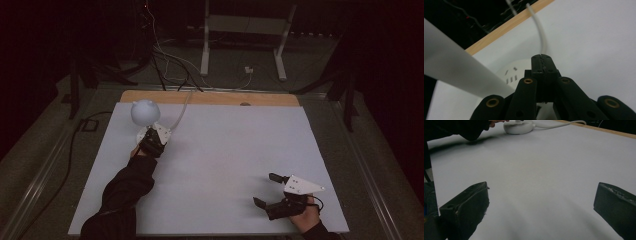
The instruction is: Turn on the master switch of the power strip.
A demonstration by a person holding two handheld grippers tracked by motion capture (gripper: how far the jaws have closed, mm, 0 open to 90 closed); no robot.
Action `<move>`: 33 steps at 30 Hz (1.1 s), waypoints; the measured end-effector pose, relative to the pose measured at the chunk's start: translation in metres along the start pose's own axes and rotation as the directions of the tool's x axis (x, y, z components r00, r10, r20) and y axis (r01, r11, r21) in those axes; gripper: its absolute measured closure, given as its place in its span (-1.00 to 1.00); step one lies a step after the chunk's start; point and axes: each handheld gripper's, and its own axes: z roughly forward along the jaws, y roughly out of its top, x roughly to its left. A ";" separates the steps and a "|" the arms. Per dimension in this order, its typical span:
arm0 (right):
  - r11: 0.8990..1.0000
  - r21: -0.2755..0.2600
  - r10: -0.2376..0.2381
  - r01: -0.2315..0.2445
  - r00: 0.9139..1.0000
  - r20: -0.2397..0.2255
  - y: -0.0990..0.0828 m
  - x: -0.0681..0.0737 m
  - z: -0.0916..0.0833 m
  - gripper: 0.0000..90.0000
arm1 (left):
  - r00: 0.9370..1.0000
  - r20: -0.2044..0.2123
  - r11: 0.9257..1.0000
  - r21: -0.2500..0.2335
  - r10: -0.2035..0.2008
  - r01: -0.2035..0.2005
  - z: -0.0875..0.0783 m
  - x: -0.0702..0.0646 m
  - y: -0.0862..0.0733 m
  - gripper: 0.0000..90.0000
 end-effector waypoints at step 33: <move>1.000 0.009 -0.006 0.006 1.000 -0.004 0.000 0.001 0.001 -1.00 | 1.000 0.020 0.996 0.085 0.016 -0.018 0.005 -0.001 0.004 1.00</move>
